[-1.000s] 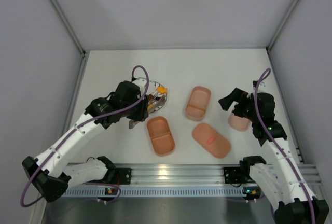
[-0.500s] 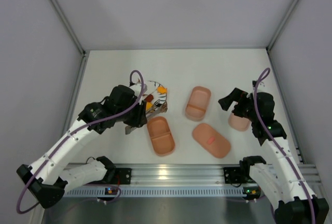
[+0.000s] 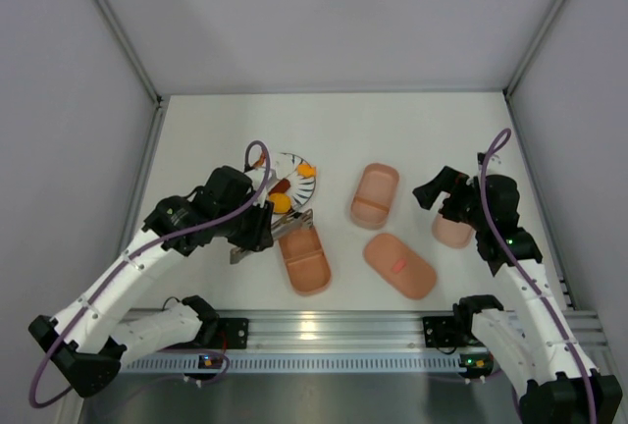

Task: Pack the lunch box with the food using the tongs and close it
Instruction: Place the fake food in the packing box.

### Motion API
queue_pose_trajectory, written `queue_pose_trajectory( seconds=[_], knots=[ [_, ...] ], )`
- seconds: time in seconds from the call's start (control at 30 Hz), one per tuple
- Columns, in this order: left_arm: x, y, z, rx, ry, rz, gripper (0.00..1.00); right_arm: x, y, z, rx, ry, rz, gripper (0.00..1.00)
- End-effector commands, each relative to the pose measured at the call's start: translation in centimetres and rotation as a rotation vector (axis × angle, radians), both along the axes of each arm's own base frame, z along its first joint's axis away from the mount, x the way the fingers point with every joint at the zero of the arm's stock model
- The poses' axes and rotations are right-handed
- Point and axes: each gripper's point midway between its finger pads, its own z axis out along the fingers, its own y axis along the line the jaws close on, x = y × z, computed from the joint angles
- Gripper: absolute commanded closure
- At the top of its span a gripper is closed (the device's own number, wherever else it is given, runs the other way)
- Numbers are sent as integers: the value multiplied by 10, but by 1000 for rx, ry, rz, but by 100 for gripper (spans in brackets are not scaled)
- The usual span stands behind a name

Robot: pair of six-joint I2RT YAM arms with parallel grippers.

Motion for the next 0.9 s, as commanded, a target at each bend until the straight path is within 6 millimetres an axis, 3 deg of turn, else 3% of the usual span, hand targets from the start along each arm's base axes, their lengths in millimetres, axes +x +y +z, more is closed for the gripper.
queue_pose_trajectory(
  seconds=[0.0, 0.7, 0.87],
  knots=[
    [-7, -4, 15, -43, -12, -32, 75, 6, -4, 10, 4, -49, -15, 1],
    [-12, 2, 6, -7, 52, 4, 63, 9, -3, 5, 2, -41, -8, 0],
    [-12, 2, 5, -2, 52, 9, 51, 10, -2, 1, 4, -34, -7, 0]
  ],
)
